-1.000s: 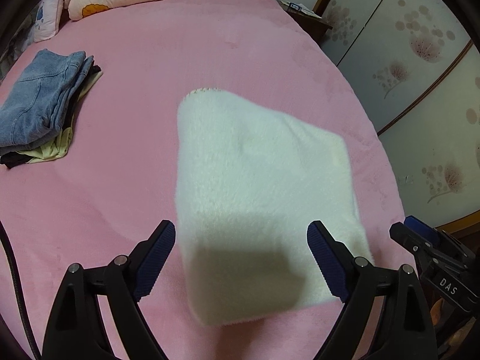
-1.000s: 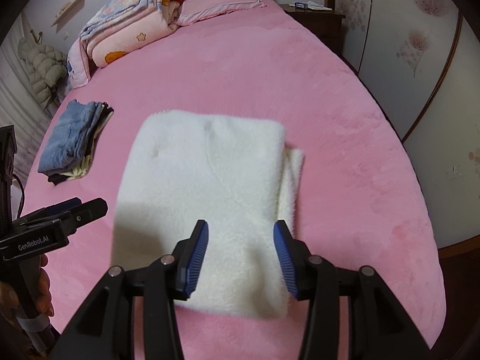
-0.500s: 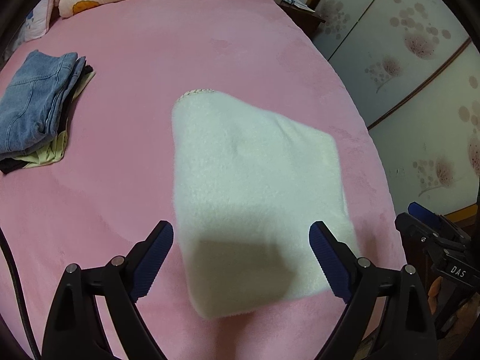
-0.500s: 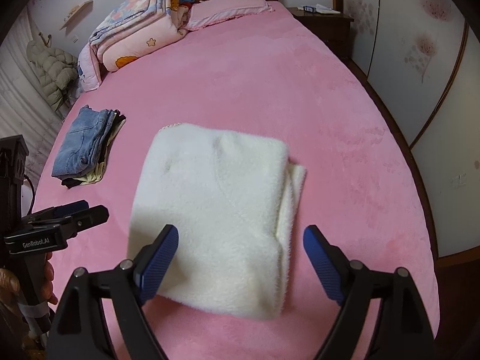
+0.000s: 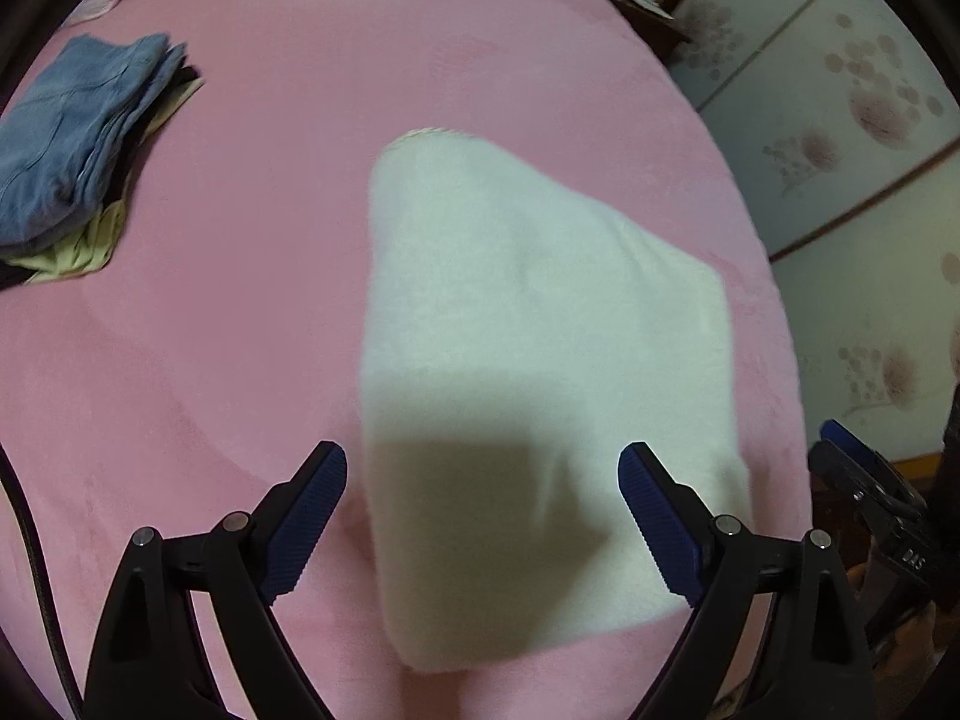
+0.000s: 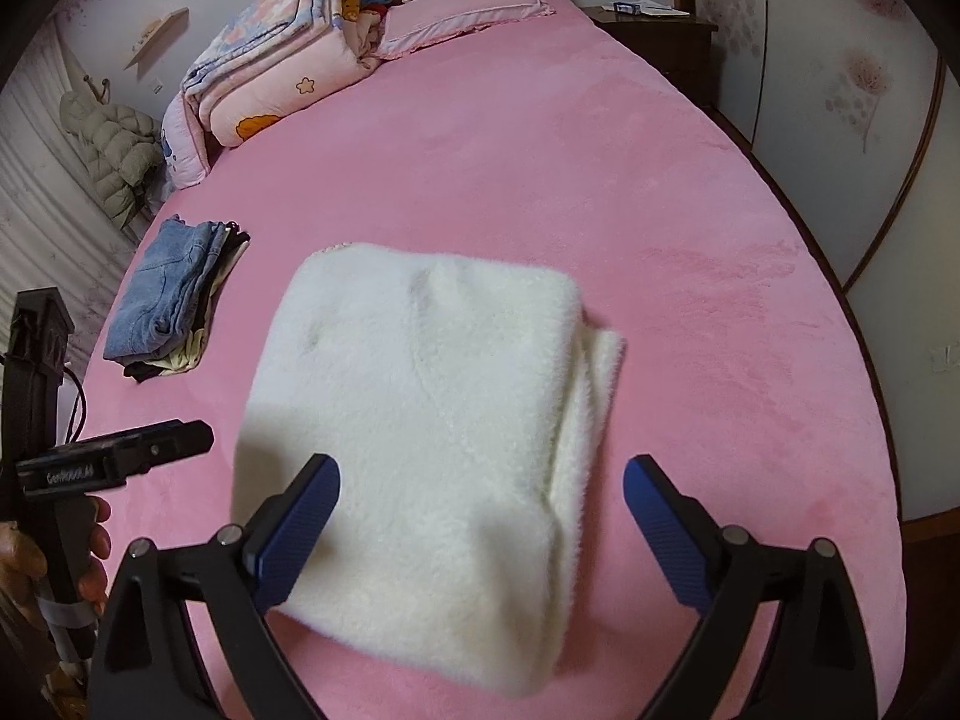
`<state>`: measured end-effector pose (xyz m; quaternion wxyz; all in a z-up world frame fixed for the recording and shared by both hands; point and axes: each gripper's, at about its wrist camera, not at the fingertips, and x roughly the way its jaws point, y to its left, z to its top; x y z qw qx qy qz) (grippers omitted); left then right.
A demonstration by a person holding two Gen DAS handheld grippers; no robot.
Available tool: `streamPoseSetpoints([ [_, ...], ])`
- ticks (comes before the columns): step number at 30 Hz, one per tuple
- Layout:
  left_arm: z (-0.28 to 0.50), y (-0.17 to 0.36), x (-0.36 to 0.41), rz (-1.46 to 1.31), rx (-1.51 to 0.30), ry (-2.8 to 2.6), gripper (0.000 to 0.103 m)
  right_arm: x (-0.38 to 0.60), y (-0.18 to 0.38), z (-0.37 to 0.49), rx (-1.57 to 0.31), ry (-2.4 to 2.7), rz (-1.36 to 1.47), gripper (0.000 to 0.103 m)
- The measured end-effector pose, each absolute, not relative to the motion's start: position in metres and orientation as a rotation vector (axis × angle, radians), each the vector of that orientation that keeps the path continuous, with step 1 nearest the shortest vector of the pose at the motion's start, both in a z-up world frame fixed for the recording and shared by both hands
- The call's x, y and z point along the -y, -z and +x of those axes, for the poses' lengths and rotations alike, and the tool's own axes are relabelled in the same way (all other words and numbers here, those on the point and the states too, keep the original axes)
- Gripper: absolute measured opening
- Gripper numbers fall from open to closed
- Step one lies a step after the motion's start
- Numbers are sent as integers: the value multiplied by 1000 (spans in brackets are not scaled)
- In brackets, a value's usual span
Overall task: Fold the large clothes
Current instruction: 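Grasp the folded cardigan with both grippers and lift it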
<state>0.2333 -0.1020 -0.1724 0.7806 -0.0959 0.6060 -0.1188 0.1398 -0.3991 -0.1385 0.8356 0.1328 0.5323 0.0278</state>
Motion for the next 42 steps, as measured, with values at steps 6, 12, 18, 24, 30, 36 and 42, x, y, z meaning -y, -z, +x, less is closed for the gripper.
streamPoseSetpoints([
  [6,238,201,91,-261,-1324,293,91,417,174,145,-1176,-38,357,96],
  [12,246,242,83,-336,-1422,341,96,428,213,156,-1236,-85,460,96],
  [18,252,264,88,-367,-1445,435,103,435,250,170,-1308,-163,538,96],
  [24,260,280,92,-383,-1454,516,103,437,281,179,-1370,-279,653,96],
  [30,263,303,90,-480,-1484,589,103,433,305,187,-1372,-369,728,101],
  [36,261,301,99,-439,-1469,551,103,417,297,192,-1380,-356,655,91],
  [42,248,275,111,-318,-1430,428,83,411,273,187,-1325,-342,644,45],
])
